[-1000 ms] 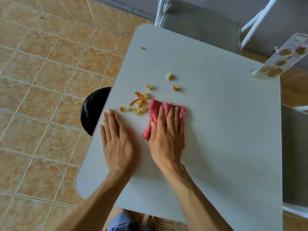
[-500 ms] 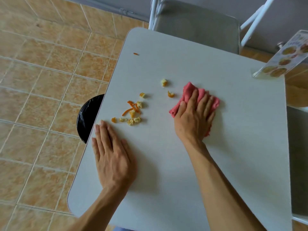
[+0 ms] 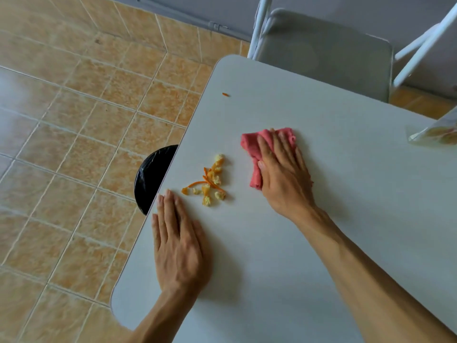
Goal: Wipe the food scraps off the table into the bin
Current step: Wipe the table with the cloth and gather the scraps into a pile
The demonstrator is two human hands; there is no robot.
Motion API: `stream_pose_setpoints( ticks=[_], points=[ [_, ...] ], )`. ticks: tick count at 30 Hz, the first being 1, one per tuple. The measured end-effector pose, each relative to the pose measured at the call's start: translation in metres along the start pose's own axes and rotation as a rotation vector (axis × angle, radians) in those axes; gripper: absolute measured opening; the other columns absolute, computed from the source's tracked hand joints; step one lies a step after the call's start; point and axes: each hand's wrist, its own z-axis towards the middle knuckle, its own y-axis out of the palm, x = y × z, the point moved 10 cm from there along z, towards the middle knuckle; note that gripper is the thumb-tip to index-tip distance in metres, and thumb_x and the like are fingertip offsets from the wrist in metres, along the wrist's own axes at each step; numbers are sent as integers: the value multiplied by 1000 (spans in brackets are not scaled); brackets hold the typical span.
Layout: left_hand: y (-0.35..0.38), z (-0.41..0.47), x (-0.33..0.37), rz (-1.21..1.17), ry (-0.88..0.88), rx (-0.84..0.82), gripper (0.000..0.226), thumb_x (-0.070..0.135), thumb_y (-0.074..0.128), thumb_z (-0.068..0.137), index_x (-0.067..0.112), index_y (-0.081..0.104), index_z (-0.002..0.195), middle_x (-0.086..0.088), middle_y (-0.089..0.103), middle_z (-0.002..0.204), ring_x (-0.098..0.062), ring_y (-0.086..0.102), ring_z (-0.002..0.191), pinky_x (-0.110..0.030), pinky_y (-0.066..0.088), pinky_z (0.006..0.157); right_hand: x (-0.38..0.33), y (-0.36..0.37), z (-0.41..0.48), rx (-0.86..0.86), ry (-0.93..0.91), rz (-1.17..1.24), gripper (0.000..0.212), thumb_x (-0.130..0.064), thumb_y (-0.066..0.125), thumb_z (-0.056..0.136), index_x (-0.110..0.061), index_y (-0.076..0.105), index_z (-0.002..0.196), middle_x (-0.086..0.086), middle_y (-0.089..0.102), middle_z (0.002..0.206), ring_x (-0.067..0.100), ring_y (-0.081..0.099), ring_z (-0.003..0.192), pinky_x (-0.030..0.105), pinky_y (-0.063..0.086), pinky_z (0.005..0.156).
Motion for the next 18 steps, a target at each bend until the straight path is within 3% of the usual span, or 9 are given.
stream_pose_setpoints(
  ticks=[5, 8, 11, 15, 18],
  points=[
    [2, 0, -2, -3, 6, -19, 62, 27, 25, 101, -1, 14, 155, -13, 8, 165, -23, -1, 154, -41, 7, 124, 63, -19, 18, 45, 350, -50, 58, -34, 29, 104, -14, 33, 158, 18, 27, 165, 38, 20, 155, 52, 13, 126],
    [2, 0, -3, -1, 1, -24, 62, 30, 23, 101, 0, 14, 154, -12, 7, 165, -23, 0, 154, -40, 5, 124, 53, -18, 66, 9, 388, -15, 53, -34, 32, 107, -23, 29, 159, 13, 18, 169, 33, 10, 157, 51, 6, 127],
    [2, 0, -2, -6, 0, -26, 61, 30, 23, 101, 0, 15, 154, -12, 8, 165, -24, 2, 154, -39, 3, 124, 33, -12, 125, -75, 309, 35, 53, -30, 34, 108, -29, 25, 160, 7, 11, 171, 29, 4, 158, 49, 1, 127],
    [2, 0, -3, -10, -3, -28, 62, 30, 25, 101, 0, 16, 154, -13, 11, 165, -25, 4, 153, -40, 4, 124, -23, 2, 168, -212, 51, 49, 62, -22, 43, 101, -24, 25, 160, 7, 12, 171, 30, 4, 158, 49, 0, 128],
    [1, 0, -4, -7, -2, -28, 62, 30, 26, 101, 0, 16, 154, -13, 11, 165, -25, 5, 153, -40, 4, 124, -71, 10, 154, -290, -145, 54, 69, -31, 33, 91, -25, 29, 159, 3, 17, 171, 27, 8, 158, 45, 3, 127]
  ],
)
